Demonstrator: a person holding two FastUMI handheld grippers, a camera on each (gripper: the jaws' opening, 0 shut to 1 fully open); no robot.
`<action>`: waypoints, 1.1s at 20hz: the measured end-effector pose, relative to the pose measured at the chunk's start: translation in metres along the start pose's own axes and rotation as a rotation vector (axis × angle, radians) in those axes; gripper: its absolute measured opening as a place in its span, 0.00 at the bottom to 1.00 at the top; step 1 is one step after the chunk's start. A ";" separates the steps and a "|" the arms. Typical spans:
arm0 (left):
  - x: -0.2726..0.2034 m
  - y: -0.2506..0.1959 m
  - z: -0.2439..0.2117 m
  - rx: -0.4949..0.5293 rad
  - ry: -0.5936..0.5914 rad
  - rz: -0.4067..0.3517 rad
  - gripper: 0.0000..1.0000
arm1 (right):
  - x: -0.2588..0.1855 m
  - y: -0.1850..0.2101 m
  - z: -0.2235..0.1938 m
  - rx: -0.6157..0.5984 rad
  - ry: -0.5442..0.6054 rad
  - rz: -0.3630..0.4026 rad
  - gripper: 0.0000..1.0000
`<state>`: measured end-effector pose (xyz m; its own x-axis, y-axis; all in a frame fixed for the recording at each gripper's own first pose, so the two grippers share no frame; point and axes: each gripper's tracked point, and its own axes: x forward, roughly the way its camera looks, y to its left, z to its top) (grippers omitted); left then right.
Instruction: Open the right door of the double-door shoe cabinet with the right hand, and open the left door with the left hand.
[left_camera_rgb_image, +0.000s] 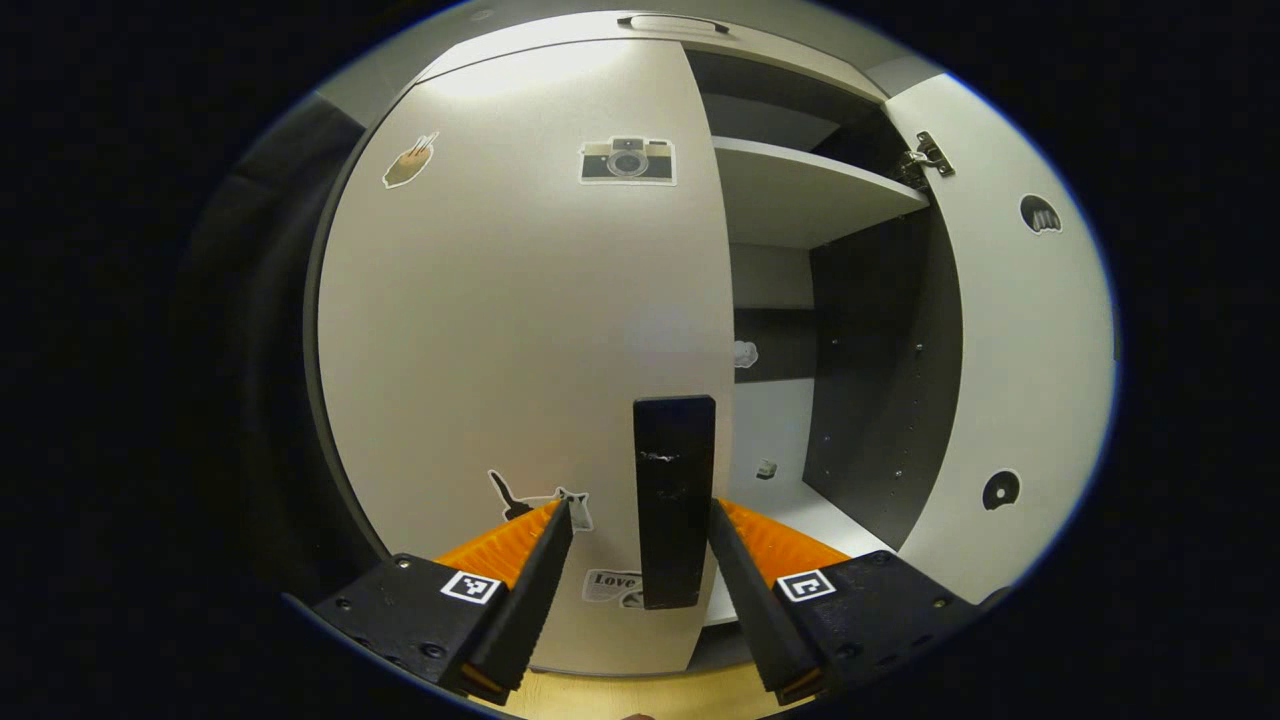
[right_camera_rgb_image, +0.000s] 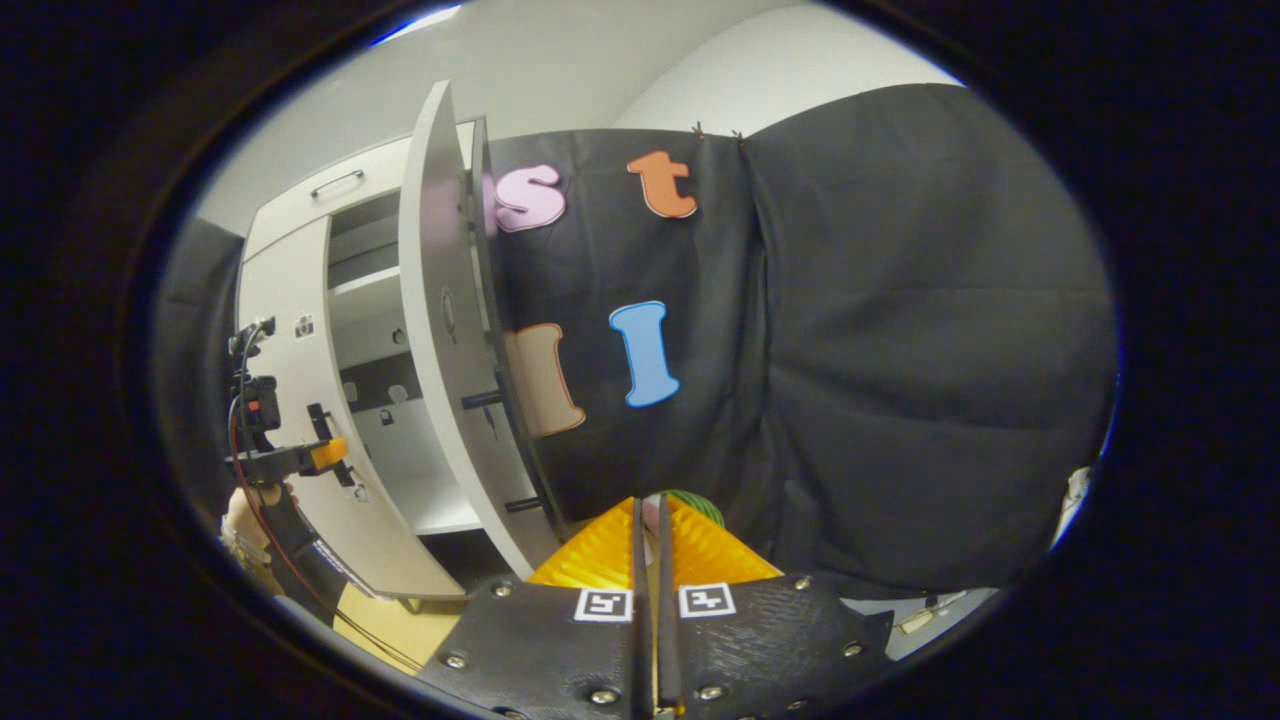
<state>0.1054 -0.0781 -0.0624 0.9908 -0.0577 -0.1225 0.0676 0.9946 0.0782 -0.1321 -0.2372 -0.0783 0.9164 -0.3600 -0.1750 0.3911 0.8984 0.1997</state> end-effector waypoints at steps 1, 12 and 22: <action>0.003 0.001 -0.001 -0.001 0.000 0.007 0.82 | 0.000 -0.002 0.000 -0.003 0.002 -0.007 0.03; 0.001 -0.015 0.000 -0.031 -0.041 0.000 0.65 | 0.008 0.013 -0.005 -0.023 0.035 0.033 0.03; -0.009 -0.015 -0.003 -0.047 -0.021 -0.070 0.25 | 0.003 0.024 -0.011 -0.078 0.060 0.070 0.03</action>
<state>0.0954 -0.0923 -0.0660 0.9861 -0.1287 -0.1051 0.1319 0.9910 0.0237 -0.1210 -0.2133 -0.0847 0.9336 -0.2821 -0.2209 0.3163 0.9386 0.1381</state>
